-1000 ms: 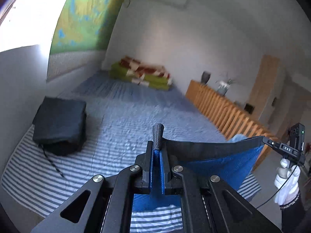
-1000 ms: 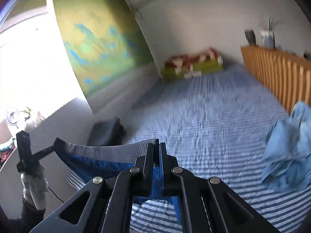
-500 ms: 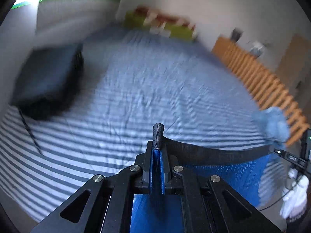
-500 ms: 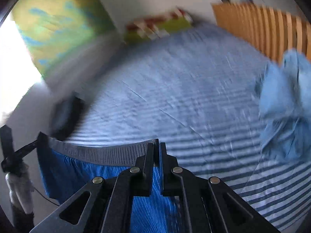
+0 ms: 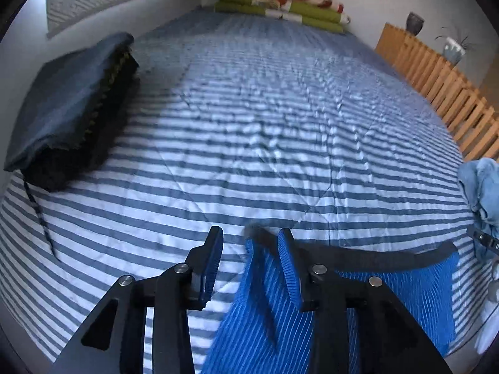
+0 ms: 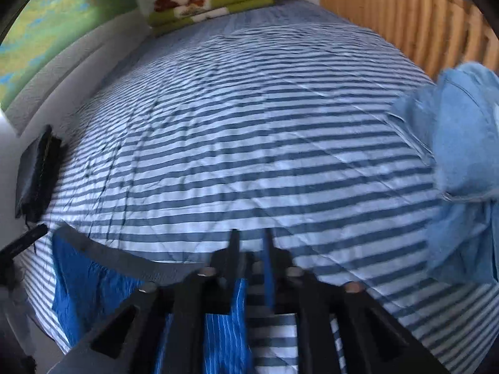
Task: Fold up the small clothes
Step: 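Lower the briefs flat onto the bed with both grippers and release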
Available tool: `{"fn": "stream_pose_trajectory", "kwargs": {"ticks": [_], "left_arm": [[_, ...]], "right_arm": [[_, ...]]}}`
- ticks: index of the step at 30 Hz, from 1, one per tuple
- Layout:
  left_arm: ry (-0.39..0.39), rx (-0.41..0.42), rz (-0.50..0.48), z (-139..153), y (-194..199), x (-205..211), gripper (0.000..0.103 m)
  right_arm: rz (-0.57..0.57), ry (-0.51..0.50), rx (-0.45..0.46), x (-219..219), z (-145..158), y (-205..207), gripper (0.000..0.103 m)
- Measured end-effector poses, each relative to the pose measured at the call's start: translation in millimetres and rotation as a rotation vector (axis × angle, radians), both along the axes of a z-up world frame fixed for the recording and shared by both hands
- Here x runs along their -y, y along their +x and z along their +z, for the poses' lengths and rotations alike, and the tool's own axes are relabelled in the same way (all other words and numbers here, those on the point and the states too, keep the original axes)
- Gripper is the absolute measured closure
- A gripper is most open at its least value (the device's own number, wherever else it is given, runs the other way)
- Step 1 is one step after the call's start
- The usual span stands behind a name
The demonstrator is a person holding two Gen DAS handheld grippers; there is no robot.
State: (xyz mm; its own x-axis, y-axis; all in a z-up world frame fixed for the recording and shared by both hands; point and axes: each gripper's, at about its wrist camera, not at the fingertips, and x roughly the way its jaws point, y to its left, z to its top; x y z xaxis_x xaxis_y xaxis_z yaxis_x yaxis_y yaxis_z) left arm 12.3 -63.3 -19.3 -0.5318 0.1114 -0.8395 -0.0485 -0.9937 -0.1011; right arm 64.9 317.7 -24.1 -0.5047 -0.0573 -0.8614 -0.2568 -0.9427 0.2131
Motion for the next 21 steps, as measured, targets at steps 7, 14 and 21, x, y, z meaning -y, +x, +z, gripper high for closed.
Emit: {"fn": "stream_pose_trajectory", "kwargs": {"ticks": [7, 14, 21], "left_arm": [[0.015, -0.034, -0.141, 15.9, 78.3, 13.0, 0.063], [0.094, 0.019, -0.231, -0.3, 143.2, -7.2, 0.063], [0.127, 0.023, -0.353, -0.3, 165.7, -64.2, 0.063]], "right_arm": [[0.083, -0.128, 0.003, -10.1, -2.6, 96.7, 0.077], [0.134, -0.251, 0.081, 13.9, -41.1, 172.4, 0.077], [0.120, -0.266, 0.091, 27.5, -51.6, 176.6, 0.098]]}}
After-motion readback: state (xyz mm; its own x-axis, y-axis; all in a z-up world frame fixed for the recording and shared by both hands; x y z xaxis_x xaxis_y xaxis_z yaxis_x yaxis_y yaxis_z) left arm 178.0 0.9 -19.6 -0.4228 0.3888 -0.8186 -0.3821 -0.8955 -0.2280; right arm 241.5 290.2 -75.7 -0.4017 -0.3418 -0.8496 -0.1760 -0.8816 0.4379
